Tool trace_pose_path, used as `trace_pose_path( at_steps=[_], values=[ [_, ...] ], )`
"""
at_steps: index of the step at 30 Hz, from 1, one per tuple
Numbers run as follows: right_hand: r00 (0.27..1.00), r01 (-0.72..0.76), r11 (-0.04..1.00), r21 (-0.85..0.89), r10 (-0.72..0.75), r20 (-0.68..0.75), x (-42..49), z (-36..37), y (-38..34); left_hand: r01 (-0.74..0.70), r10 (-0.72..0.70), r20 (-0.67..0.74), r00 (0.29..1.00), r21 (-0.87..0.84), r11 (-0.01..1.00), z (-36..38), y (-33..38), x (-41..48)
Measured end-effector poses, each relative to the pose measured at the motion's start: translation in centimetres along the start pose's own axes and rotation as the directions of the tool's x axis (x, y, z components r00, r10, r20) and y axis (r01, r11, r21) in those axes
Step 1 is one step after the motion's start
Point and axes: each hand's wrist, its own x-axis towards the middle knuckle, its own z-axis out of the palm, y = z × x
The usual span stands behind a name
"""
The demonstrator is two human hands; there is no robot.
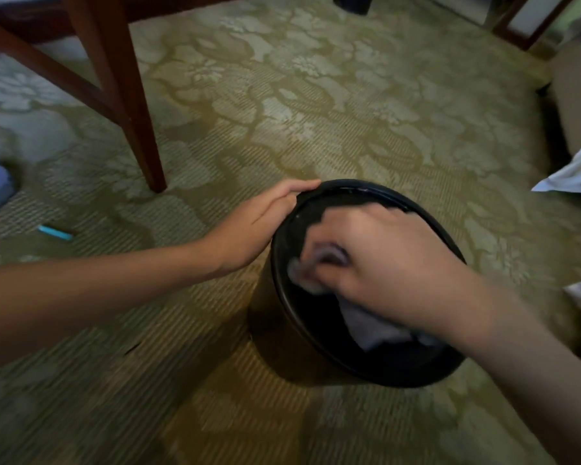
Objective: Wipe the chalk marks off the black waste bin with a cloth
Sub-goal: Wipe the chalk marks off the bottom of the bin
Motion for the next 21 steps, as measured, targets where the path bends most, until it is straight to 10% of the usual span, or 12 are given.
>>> trace_pose_path(
  at_steps=[3,10,21],
  values=[
    [0.987,-0.009,0.995,-0.095,-0.006,-0.161,1.3,0.8,0.1,-0.012,0.012,0.02,1.0,0.003,1.0,-0.1,0.0,0.0],
    [0.976,0.115,0.992,0.05,-0.122,0.181,-3.5,0.1,0.8,0.002,-0.002,0.012,1.0,0.018,1.0,-0.4,-0.2,-0.1],
    [0.91,-0.315,0.937,-0.152,0.252,-0.33,1.5,1.3,8.1,0.045,-0.046,0.017,0.999,0.053,0.998,-0.4,0.1,-0.3]
  ],
)
